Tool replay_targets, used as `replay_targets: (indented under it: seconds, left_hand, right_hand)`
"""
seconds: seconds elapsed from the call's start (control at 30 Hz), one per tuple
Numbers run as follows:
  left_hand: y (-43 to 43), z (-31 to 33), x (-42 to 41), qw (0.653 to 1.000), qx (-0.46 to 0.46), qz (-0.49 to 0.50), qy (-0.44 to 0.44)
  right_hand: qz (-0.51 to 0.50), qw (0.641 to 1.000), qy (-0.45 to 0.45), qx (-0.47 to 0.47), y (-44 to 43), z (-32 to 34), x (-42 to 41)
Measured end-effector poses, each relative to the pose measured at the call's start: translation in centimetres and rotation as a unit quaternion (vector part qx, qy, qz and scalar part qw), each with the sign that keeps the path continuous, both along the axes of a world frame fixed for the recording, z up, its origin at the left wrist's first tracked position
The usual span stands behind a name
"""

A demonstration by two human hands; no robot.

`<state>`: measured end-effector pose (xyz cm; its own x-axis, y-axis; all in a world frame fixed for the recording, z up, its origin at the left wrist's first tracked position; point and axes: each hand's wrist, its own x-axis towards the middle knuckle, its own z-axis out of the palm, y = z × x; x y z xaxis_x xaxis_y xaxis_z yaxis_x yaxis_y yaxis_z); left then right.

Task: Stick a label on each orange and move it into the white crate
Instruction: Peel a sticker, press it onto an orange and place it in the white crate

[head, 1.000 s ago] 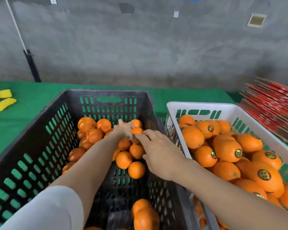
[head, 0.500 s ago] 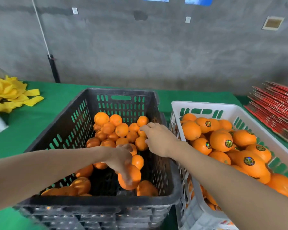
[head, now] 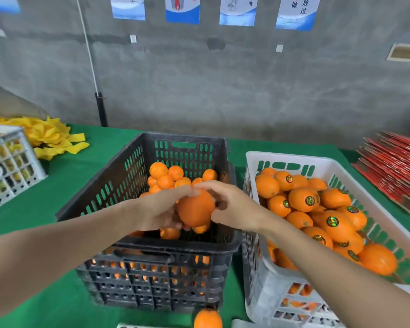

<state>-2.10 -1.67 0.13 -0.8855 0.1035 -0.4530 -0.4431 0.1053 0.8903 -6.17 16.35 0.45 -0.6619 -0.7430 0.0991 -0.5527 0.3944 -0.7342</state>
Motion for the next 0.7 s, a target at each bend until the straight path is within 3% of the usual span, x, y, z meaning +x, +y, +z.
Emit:
replay_targets:
  seconds: [0.07,0.23,0.37,0.47,0.57,0.7]
  left_hand:
    - [1.2,0.8,1.4,1.0,0.017,-0.012,0.017]
    - [4.5,1.3,5.3,0.986,0.025,-0.045,0.158]
    - [7.6,-0.1,8.9,0.986,0.044,-0.014,0.16]
    - [10.4,-2.8,11.6,0.984,-0.013,0.041,0.17]
    - [12.7,-6.2,13.8,0.986,-0.062,0.07,0.138]
    - [14.1,-9.9,14.2,0.996,0.027,0.091,0.003]
  right_hand:
    - [0.011,1.0,-0.026,-0.01,0.9,0.8,1.0]
    - [-0.047,0.997,-0.003,-0.056,4.1,1.6,3.9]
    - [-0.037,0.995,-0.032,-0.084,7.7,0.2,7.1]
    - [-0.011,0.991,-0.093,-0.094,10.3,-2.5,9.4]
    - [-0.023,0.988,-0.147,-0.043,12.7,-6.4,10.2]
    - [-0.058,0.98,-0.093,0.166,14.7,-13.2,9.9]
